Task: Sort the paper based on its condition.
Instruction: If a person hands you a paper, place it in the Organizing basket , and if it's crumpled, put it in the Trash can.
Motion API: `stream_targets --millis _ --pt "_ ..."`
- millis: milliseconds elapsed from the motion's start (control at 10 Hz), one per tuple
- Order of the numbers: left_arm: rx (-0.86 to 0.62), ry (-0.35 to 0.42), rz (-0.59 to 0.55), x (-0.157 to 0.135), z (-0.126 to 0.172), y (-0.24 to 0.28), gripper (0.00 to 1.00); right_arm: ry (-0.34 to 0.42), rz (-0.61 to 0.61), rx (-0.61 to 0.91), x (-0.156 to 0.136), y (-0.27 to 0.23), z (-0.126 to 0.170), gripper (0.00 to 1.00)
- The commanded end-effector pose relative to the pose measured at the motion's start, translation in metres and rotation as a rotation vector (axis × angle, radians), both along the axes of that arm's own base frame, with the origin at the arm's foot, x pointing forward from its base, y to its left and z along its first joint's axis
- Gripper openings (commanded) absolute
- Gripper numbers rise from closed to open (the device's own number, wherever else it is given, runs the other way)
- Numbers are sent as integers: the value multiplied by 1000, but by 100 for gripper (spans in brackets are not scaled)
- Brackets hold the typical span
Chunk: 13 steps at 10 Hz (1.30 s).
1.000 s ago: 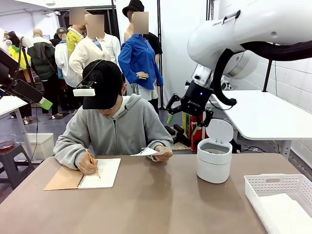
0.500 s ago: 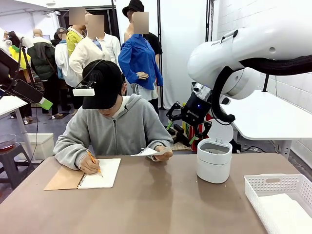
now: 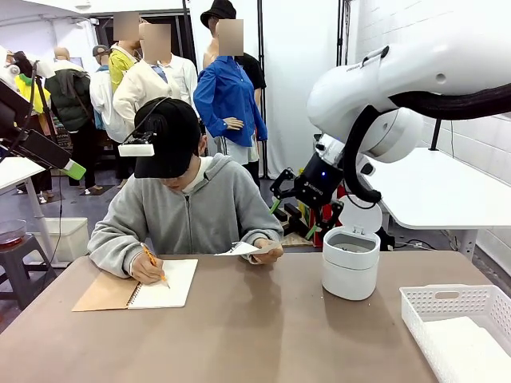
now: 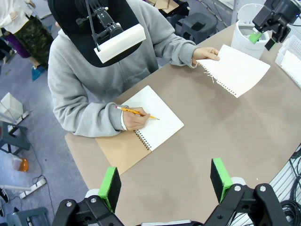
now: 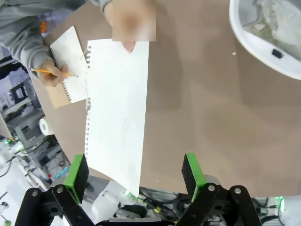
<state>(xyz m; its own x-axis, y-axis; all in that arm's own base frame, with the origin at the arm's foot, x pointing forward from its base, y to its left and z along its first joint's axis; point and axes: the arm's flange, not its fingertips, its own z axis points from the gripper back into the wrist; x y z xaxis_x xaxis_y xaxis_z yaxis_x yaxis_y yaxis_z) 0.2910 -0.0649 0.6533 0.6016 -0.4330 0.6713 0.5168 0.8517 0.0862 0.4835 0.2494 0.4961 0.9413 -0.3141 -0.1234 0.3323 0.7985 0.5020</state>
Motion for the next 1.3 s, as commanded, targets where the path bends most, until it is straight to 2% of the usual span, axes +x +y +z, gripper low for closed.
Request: stream_targets --millis 0,300,700,800,1200 --pt "-1 -3 1 0 0 0 100 41 -24 66 15 4 -26 100" --pt "-1 -3 1 0 0 0 100 152 -72 160 26 9 -61 100" --pt "-1 -3 1 0 0 0 100 208 -73 210 27 20 -83 100" --pt "-1 -3 1 0 0 0 100 191 -35 234 30 18 -86 93" --pt "-1 -3 1 0 0 0 100 220 -48 249 32 19 -88 13"
